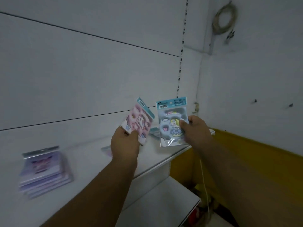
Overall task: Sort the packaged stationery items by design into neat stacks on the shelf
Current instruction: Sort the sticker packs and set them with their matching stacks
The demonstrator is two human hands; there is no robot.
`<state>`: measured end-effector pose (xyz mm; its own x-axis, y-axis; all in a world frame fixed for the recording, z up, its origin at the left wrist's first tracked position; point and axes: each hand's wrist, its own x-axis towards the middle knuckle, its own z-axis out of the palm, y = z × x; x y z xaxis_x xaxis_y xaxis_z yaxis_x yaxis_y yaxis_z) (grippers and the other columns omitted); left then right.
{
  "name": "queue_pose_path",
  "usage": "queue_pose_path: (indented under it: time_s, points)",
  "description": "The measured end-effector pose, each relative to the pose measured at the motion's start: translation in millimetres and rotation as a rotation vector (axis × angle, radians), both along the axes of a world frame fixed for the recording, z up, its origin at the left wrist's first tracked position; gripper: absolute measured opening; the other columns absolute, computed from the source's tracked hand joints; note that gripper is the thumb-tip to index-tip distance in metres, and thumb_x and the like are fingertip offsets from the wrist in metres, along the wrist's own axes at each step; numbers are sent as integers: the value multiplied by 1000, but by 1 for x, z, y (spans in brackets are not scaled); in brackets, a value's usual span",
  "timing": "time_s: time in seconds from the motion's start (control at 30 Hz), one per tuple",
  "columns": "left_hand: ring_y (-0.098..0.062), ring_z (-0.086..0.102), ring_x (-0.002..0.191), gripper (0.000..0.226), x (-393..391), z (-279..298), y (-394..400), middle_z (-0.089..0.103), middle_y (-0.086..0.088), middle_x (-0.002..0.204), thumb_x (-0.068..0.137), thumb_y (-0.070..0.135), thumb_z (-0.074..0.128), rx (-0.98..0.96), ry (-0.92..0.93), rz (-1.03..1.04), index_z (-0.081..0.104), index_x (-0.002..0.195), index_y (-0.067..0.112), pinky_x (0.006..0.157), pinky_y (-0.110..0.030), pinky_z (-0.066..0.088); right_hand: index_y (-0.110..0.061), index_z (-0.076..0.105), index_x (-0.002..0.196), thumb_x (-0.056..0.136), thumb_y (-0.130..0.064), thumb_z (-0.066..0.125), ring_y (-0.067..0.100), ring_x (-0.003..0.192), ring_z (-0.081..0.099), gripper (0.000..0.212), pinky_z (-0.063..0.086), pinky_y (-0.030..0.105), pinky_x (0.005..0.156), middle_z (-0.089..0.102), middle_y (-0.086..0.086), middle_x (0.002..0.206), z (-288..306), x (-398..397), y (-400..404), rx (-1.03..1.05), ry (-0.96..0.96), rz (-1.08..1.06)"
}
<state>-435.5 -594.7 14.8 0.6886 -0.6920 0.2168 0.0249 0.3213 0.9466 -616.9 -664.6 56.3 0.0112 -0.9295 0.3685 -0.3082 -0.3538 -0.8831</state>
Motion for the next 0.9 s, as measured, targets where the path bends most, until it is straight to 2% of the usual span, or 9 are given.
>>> queue_pose_path:
  time_s: [0.07,0.2,0.33,0.4,0.43,0.53,0.6,0.73,0.9]
  points:
    - [-21,70,87,21,1,4,-30,73,2,96,86,15,63,15,20,7,65,101,29,83,-47,58,-17,63,78,91,-23,58,19,69,72,15,62,41,66,73,5,80,4,-3,-32,25,-7,3]
    - [-24,71,84,15,1,8,-76,73,-1,93,86,14,63,31,39,19,65,90,29,80,-48,58,-13,63,80,89,-21,61,23,70,72,13,61,44,68,72,9,81,8,-5,-92,87,-3,1]
    - [-21,72,84,19,3,4,-99,74,-1,94,86,13,64,34,75,82,67,101,23,79,-44,60,-8,67,79,85,-15,63,30,72,72,10,61,44,70,73,18,87,2,13,-150,178,71,107]
    - [-22,72,85,23,4,3,-105,73,-3,95,85,6,62,14,78,119,66,100,24,76,-44,61,-1,66,89,83,-12,64,36,82,71,13,58,41,69,71,24,95,-2,27,-177,246,156,165]
    - [-24,72,86,28,4,3,-107,72,-4,97,85,2,61,8,76,132,65,103,22,75,-45,61,1,64,91,83,-11,65,37,81,71,14,58,39,64,70,24,94,-3,34,-189,288,186,193]
    - [-30,71,89,38,6,8,-112,70,-13,105,83,-6,56,-8,110,159,62,116,13,72,-44,61,1,61,85,83,-5,68,27,56,69,9,58,33,45,69,20,81,-9,53,-219,424,238,303]
    - [-31,72,87,40,3,11,-118,70,-15,105,83,-6,56,-15,169,190,62,118,12,68,-42,61,1,60,84,83,-6,70,22,47,66,12,53,28,39,68,18,75,-15,60,-231,454,322,381]
    - [-31,72,86,37,-21,10,-137,71,-15,103,83,-7,55,-52,204,213,62,115,11,61,-37,61,-1,59,81,78,-16,77,19,43,64,24,48,22,36,70,16,75,-27,58,-249,379,521,478]
    - [-29,74,79,37,-51,5,-158,73,-17,97,81,-13,52,-116,266,213,63,109,8,59,-36,60,-14,52,67,71,-37,81,8,35,51,36,33,12,29,60,3,58,-34,45,-264,104,761,459]
